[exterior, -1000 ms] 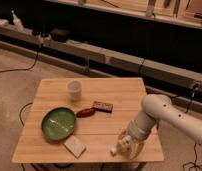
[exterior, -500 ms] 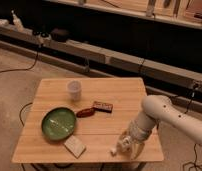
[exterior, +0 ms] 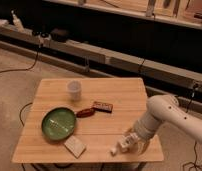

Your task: Stand the bottle upright

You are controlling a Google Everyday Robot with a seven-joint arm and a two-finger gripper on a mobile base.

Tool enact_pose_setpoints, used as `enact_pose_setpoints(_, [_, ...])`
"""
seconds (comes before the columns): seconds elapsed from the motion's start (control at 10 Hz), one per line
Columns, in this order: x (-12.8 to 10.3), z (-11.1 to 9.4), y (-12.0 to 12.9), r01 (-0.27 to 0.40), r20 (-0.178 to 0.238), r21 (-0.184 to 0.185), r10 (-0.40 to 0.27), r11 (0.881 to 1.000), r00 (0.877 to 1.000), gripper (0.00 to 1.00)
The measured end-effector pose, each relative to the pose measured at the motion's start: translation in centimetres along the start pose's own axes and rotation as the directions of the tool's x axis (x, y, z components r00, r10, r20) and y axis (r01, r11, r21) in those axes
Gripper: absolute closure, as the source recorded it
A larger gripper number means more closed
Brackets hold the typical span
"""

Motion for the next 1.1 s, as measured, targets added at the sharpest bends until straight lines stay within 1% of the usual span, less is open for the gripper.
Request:
enact_pose_setpoints(0.1, [0.4, 0.7, 0.3, 0.011, -0.013, -0.01, -0.011, 1.0, 1.0, 0.35])
enact_pose_setpoints(0.2, [0.9, 1.3, 0.5, 0.021, -0.039, -0.018, -0.022, 1.0, 0.999, 0.35])
enact_pose_setpoints(0.4, [1.4, 1.1, -0.3, 0.02, -0.084, -0.001, -0.02, 1.0, 0.996, 0.35])
enact_pose_setpoints(0.5, [1.7, 0.8, -0.7, 0.019, -0.105, 0.014, -0.017, 1.0, 0.994, 0.35])
enact_pose_setpoints(0.6, [1.9, 0.6, -1.0, 0.02, -0.117, 0.029, -0.016, 0.999, 0.993, 0.35])
enact_pose_setpoints(0.7, [1.9, 0.5, -1.3, 0.023, -0.118, 0.044, -0.018, 0.999, 0.993, 0.35])
enact_pose_setpoints(0.8, [1.7, 0.6, -1.6, 0.034, -0.107, 0.057, -0.028, 0.998, 0.994, 0.35])
enact_pose_setpoints(1.0, [1.4, 0.9, -2.1, 0.057, -0.098, 0.072, -0.05, 0.996, 0.994, 0.35])
enact_pose_setpoints(1.1, [1.5, 1.0, -2.4, 0.071, -0.107, 0.074, -0.063, 0.995, 0.992, 0.35])
